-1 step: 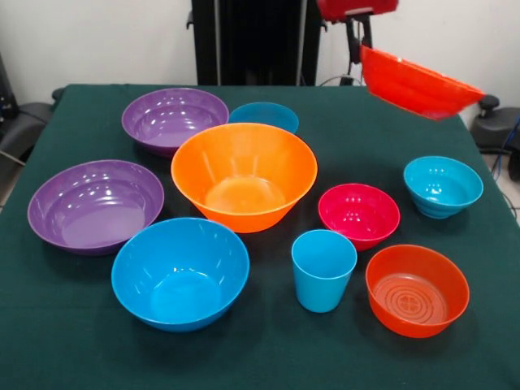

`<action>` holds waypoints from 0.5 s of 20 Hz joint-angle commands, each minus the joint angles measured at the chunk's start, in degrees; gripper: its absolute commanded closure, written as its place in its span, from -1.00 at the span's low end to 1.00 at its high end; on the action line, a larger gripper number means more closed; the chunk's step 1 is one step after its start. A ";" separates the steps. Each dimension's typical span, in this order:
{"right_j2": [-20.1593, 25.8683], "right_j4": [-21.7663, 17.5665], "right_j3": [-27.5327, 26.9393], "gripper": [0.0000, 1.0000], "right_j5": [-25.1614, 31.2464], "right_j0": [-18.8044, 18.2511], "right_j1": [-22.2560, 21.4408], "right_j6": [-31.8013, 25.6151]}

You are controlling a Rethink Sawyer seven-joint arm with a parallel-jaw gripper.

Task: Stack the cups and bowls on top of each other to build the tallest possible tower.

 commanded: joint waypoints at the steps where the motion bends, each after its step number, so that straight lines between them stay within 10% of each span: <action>1: 4.72 -4.03 -1.69 1.00 9.67 -4.23 0.44 -9.25; 10: 6.26 -9.22 -6.53 1.00 17.84 -9.59 0.08 -13.75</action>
